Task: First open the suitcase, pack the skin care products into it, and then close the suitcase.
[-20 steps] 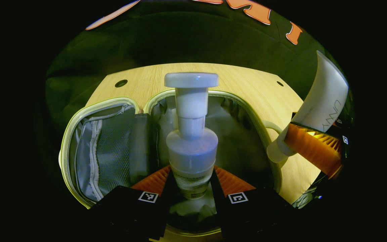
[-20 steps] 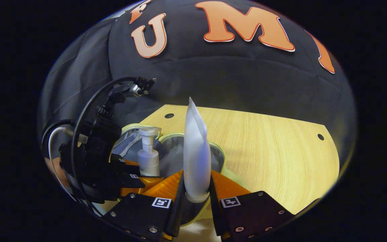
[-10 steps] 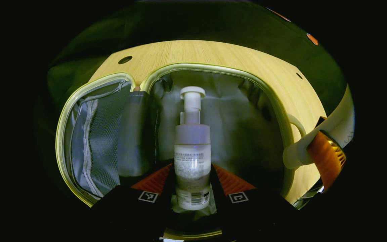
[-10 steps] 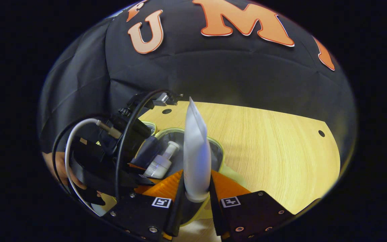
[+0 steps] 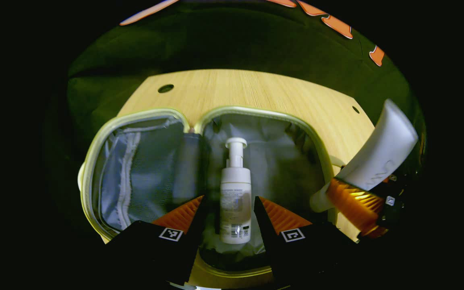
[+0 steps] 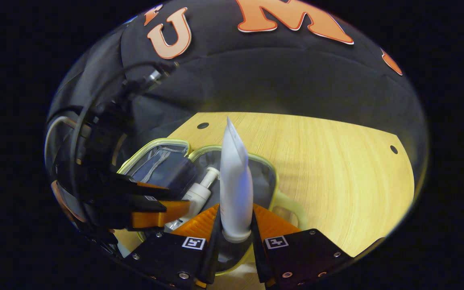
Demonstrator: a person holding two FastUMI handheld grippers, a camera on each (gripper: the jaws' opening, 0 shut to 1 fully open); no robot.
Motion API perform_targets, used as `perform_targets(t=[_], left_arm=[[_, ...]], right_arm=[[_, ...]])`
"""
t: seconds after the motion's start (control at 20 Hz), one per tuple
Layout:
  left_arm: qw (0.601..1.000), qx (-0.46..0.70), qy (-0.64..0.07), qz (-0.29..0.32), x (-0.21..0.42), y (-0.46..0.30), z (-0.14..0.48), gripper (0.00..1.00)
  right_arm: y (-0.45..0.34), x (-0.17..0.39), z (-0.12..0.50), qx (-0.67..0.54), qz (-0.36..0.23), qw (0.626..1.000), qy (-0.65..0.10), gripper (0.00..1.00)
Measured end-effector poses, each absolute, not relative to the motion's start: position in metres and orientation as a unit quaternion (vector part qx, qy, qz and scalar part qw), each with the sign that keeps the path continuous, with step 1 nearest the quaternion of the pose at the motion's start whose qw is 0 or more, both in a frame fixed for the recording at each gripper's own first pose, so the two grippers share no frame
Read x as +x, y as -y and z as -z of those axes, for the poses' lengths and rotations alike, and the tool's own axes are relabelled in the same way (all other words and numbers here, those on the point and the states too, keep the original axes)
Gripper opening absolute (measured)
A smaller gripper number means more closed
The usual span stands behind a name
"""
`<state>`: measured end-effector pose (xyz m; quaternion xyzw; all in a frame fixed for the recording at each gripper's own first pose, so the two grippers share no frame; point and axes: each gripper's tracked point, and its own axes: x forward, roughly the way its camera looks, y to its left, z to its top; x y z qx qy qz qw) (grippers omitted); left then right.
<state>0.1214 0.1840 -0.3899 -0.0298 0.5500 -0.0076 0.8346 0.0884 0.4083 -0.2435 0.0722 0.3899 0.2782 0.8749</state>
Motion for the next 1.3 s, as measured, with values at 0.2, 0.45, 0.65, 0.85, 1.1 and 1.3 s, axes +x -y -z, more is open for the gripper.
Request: perform_targets(t=[0.2,0.45,0.65,0.85,1.1,1.3], left_arm=[[0.857,-0.047,-0.511,-0.032,0.128,-0.222,0.355,0.76],[0.865,-0.057,-0.491,-0.080,0.124,-0.268,0.323,0.77],[0.863,-0.068,-0.489,-0.108,0.115,-0.290,0.312,0.77],[0.860,-0.071,-0.490,-0.127,0.108,-0.308,0.319,0.80],[0.863,-0.073,-0.480,-0.143,0.103,-0.323,0.311,0.77],[0.868,-0.081,-0.461,-0.169,0.102,-0.348,0.302,0.77]], right_arm=[[-0.422,0.080,0.265,0.070,-0.285,0.854,-0.431,0.40],[-0.426,0.076,0.287,0.077,-0.277,0.831,-0.477,0.40],[-0.419,0.078,0.289,0.099,-0.258,0.815,-0.510,0.39],[-0.419,0.080,0.294,0.121,-0.233,0.806,-0.530,0.40],[-0.416,0.081,0.289,0.132,-0.217,0.802,-0.541,0.48],[-0.407,0.085,0.275,0.141,-0.215,0.811,-0.526,0.54]])
